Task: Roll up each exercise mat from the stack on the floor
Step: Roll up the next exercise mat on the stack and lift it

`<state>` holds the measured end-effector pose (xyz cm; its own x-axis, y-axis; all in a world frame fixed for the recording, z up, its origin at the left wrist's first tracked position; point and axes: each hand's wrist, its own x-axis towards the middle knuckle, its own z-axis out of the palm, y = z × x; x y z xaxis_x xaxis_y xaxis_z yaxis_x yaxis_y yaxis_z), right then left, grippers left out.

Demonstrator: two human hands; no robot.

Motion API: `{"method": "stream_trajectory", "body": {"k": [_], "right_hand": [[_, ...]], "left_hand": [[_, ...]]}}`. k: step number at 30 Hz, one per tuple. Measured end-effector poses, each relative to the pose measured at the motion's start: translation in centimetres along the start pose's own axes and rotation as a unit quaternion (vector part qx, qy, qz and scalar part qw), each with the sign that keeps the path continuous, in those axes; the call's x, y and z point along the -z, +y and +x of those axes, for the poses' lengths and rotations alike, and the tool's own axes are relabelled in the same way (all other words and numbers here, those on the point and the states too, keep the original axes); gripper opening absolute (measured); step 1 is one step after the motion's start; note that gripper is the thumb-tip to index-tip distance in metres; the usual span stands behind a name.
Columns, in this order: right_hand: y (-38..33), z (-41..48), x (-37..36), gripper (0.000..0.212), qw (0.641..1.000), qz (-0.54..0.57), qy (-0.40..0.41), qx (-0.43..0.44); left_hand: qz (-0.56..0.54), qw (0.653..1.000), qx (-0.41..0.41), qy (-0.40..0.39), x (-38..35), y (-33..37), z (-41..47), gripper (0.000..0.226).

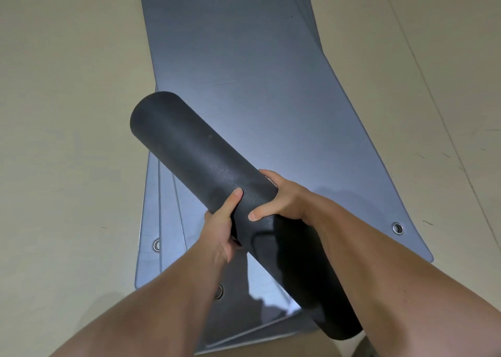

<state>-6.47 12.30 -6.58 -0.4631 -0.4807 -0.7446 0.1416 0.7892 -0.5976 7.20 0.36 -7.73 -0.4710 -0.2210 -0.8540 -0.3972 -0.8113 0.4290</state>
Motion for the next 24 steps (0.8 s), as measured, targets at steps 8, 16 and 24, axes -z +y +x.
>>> {"method": "stream_trajectory", "body": {"k": [8, 16, 24], "right_hand": [[-7.4, -6.5, 3.4, 0.094, 0.987, 0.122, 0.046, 0.098], [-23.9, -21.6, 6.5, 0.108, 0.962, 0.219, 0.073, 0.150], [-49.0, -43.3, 5.7, 0.106, 0.944, 0.259, 0.053, 0.199]], "left_hand": [[0.080, 0.994, -0.081, 0.006, -3.4, 9.3, -6.2, 0.066], [0.149, 0.978, -0.139, -0.041, -7.4, 24.7, -25.3, 0.058], [0.188, 0.954, -0.220, -0.077, -5.7, 44.4, -52.3, 0.062]]}}
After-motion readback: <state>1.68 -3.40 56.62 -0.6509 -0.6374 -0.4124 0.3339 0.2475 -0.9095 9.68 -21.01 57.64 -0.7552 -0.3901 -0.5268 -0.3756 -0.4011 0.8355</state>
